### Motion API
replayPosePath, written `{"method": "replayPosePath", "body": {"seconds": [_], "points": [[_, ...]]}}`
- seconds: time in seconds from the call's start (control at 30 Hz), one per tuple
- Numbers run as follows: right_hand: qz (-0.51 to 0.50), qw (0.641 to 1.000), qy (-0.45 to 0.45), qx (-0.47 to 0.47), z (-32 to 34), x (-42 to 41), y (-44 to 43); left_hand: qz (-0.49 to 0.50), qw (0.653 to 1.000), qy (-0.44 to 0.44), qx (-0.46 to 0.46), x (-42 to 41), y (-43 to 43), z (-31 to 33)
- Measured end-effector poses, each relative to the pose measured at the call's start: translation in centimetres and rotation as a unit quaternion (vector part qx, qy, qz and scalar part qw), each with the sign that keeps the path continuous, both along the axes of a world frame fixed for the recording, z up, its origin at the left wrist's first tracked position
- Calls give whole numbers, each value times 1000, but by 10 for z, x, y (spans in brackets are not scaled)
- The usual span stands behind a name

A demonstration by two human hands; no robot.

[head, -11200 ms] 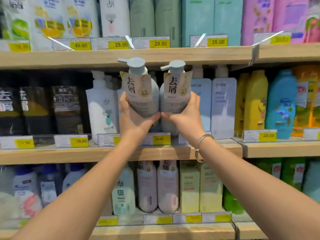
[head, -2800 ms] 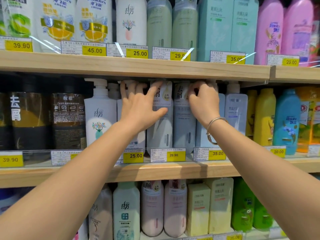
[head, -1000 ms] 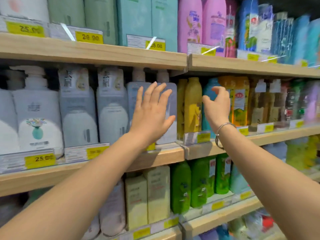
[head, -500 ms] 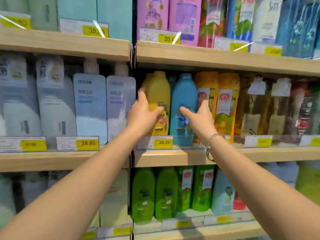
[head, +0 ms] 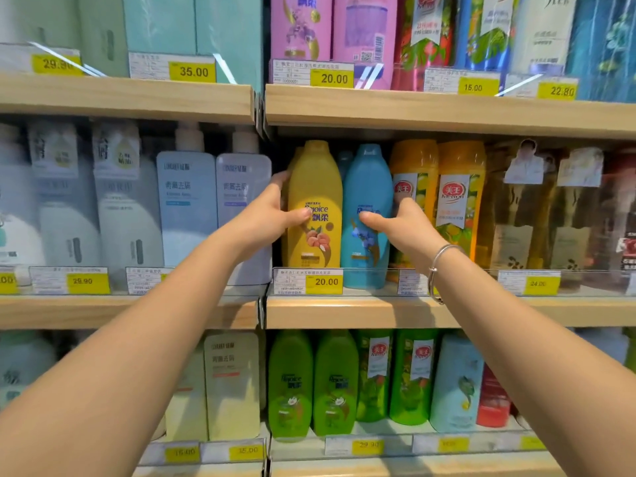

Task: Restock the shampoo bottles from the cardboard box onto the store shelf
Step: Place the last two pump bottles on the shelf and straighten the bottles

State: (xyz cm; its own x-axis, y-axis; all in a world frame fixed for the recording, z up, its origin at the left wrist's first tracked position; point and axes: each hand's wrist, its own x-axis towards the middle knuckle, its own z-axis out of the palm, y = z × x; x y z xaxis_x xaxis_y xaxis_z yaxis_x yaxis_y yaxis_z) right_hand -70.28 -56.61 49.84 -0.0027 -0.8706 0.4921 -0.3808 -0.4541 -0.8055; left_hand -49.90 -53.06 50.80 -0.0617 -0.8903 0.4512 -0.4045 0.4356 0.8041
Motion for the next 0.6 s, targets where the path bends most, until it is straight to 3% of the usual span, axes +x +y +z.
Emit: {"method": "replayPosePath", "body": {"seconds": [0.33,0.6], "points": [[55,997,47,32,3,-13,-5,16,1000,-23,-13,1,3,-4],[101,991,51,68,-2,-10,1,118,984,-90,-94,-9,2,-24]]}}
